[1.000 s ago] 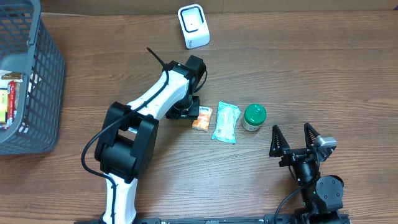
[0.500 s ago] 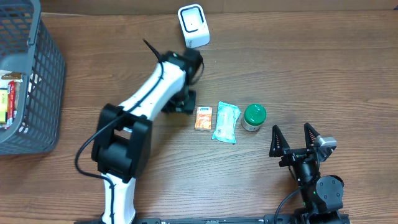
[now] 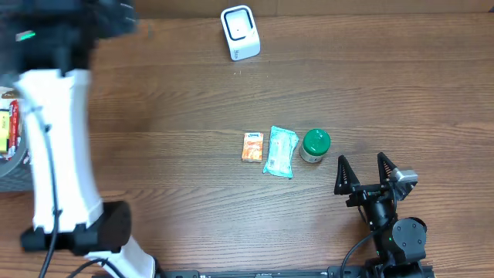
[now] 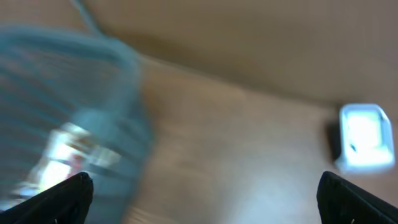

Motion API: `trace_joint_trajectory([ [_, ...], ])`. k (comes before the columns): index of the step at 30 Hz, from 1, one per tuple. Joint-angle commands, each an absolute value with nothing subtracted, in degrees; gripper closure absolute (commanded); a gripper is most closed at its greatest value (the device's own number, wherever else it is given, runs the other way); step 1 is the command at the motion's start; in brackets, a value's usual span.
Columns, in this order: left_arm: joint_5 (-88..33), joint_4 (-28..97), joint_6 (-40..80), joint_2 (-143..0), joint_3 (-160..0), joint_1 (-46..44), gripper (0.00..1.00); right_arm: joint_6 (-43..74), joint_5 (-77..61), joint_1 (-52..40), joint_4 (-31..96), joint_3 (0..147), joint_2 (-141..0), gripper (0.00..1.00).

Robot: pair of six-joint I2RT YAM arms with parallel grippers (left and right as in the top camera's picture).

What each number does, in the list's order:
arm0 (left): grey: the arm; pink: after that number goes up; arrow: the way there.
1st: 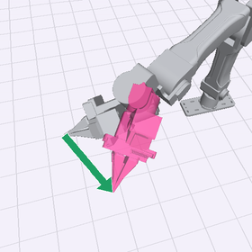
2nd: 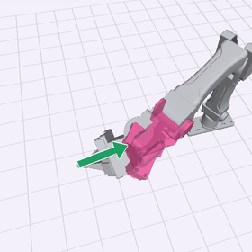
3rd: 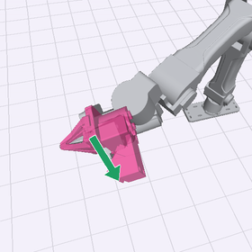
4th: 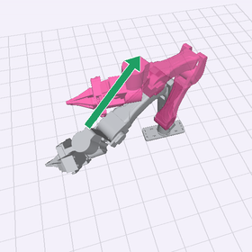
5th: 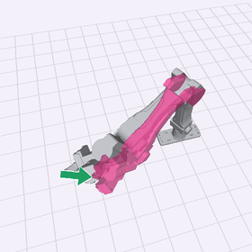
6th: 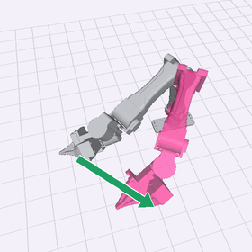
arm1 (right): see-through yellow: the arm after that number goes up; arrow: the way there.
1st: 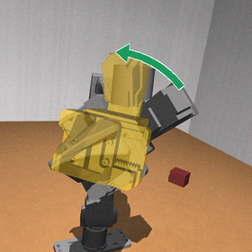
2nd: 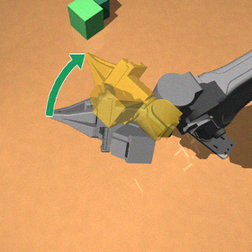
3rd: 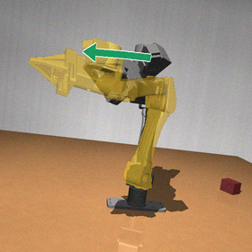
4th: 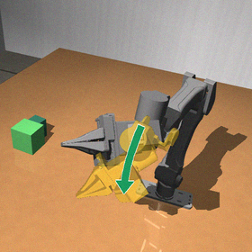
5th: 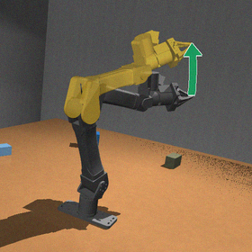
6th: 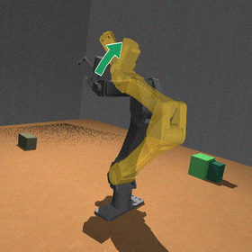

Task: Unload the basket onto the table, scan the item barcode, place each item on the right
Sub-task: 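Move the left gripper back into the grey basket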

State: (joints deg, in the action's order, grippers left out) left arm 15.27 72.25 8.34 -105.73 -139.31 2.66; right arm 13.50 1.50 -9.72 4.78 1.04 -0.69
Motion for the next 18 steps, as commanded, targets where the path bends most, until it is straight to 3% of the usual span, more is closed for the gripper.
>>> trace_joint_trajectory([
  [1,17.15,71.42,-0.62,-104.53,-142.02,8.84,0.00,13.32,1.83,-9.30,4.64,0.45,-0.16,0.00],
  [6,16.08,71.44,-7.62,-106.04,-141.58,18.59,0.00,13.32,1.83,-9.30,4.64,0.45,-0.16,0.00],
  [18,6.85,72.12,-9.23,-116.11,-138.89,35.22,0.00,13.32,1.83,-9.30,4.64,0.45,-0.16,0.00],
])
